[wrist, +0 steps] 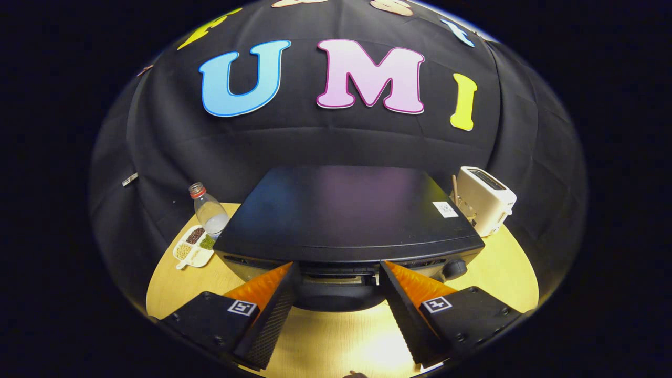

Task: Open the toaster oven, put the food inside, and close the toaster oven door.

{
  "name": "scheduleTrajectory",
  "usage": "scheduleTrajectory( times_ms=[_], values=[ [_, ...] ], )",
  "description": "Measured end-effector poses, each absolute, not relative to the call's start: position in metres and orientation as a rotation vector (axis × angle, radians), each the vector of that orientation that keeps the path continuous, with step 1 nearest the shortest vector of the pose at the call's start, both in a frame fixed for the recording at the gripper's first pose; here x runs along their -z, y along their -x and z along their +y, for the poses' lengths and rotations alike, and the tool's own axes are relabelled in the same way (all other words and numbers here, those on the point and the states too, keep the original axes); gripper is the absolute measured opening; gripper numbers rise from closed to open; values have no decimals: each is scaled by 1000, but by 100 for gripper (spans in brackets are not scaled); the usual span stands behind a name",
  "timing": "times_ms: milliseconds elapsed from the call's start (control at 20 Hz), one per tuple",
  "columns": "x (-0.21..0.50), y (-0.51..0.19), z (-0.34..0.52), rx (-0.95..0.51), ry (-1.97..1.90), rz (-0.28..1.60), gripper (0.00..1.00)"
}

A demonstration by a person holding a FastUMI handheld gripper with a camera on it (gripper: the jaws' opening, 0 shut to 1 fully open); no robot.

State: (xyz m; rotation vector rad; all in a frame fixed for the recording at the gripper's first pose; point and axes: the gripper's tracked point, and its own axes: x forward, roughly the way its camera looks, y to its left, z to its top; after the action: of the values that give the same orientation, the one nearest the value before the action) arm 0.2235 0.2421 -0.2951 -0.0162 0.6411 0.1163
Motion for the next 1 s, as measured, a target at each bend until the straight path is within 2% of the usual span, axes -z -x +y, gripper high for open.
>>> scheduleTrajectory(
  times_ms=[600,1000],
  values=[
    [352,-86,223,-187,57,909,99],
    [332,-73,196,-204,27,890,99]
  ],
)
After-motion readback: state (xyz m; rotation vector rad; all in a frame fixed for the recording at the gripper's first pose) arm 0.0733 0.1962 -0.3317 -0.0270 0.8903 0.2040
